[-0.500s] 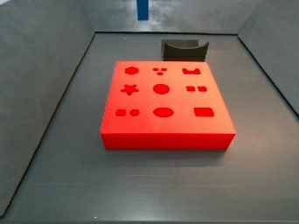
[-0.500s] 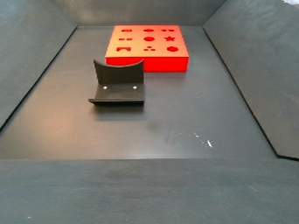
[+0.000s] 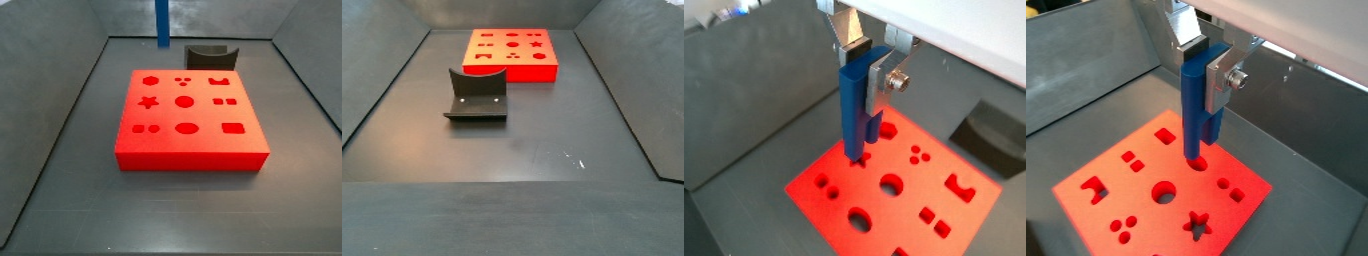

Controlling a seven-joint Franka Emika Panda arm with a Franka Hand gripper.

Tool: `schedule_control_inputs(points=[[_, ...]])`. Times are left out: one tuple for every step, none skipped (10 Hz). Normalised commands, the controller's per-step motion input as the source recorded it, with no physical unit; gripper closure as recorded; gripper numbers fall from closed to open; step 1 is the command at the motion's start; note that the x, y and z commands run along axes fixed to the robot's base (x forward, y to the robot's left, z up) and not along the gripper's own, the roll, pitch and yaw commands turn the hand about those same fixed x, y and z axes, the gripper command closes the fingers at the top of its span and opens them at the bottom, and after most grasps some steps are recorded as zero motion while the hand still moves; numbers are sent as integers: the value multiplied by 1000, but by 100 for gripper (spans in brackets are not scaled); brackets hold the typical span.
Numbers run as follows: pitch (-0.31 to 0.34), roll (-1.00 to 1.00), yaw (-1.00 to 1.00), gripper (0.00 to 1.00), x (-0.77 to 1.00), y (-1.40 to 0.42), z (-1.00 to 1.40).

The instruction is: Insert the square-circle object.

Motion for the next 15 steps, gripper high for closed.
schedule_control_inputs(points=[[-219, 10, -234, 100, -11, -254, -783], [-50, 153, -280, 100, 0, -357, -663], [46, 230, -403, 100, 0, -380, -491], [154, 201, -586, 100, 26, -243, -457], [150, 166, -720, 100, 0, -180, -409], [146, 107, -891, 100, -54, -57, -374], [100, 0, -943, 100, 0, 0, -371], [77, -60, -1000, 100, 0, 0, -366], [60, -74, -1000, 100, 0, 0, -343], [0, -73, -1000, 100, 0, 0, -286], [0, -66, -1000, 100, 0, 0, -303], [0, -81, -1000, 100, 0, 0, -266], [0, -27, -1000, 100, 0, 0, -151], [0, -30, -1000, 100, 0, 0, -126], [0, -24, -1000, 100, 0, 0, -100]])
